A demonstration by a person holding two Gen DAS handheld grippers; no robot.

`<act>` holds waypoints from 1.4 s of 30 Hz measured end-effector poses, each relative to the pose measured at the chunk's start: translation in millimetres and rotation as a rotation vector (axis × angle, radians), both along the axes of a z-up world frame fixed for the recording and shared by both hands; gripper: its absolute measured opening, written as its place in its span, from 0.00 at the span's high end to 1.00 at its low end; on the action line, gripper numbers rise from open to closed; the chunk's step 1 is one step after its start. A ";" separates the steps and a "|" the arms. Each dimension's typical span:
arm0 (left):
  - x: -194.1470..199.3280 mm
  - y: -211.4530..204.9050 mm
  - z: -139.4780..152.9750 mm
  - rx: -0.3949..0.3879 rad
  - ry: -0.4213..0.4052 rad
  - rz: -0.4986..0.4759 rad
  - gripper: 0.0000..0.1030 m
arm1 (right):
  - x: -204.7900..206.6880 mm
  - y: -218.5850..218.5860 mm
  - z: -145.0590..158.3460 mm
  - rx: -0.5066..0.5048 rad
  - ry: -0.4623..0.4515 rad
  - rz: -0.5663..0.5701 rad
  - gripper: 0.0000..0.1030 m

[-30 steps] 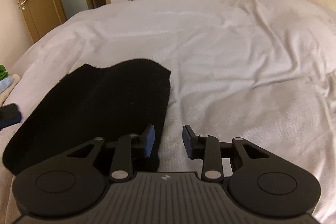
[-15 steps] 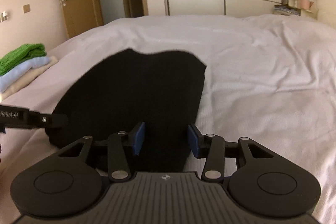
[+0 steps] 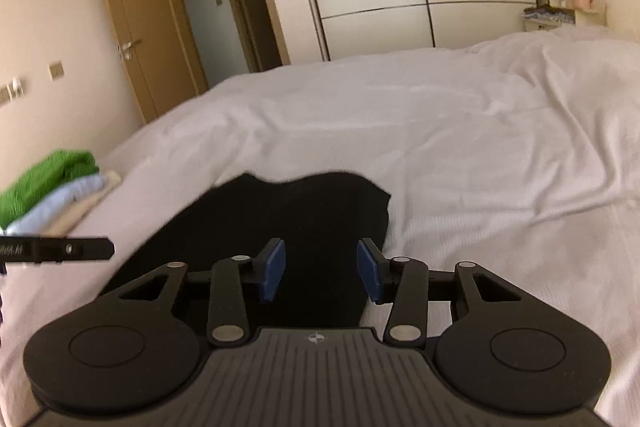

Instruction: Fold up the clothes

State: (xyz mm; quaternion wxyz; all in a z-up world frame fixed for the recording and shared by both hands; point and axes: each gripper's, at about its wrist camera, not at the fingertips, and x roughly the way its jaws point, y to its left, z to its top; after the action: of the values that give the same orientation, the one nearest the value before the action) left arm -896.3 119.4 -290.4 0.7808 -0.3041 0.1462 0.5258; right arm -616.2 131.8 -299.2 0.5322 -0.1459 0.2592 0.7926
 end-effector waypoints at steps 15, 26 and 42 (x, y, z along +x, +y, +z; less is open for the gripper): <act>23.6 -17.8 -17.8 -0.133 0.011 0.175 0.83 | -11.3 -21.4 -14.5 -0.057 -0.065 -0.030 0.57; 56.7 -39.5 -2.9 -0.107 0.236 0.210 0.82 | -18.4 -52.0 -6.7 -0.036 -0.078 -0.025 0.57; 60.5 -67.4 -16.0 -0.128 0.298 0.298 0.67 | -23.8 -64.9 -19.5 -0.071 -0.143 -0.020 0.42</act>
State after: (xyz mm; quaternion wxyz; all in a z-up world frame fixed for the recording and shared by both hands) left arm -835.8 52.0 -306.4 0.6433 -0.2903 0.2468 0.6641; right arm -640.0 66.9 -318.7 0.5519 -0.2184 0.2499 0.7650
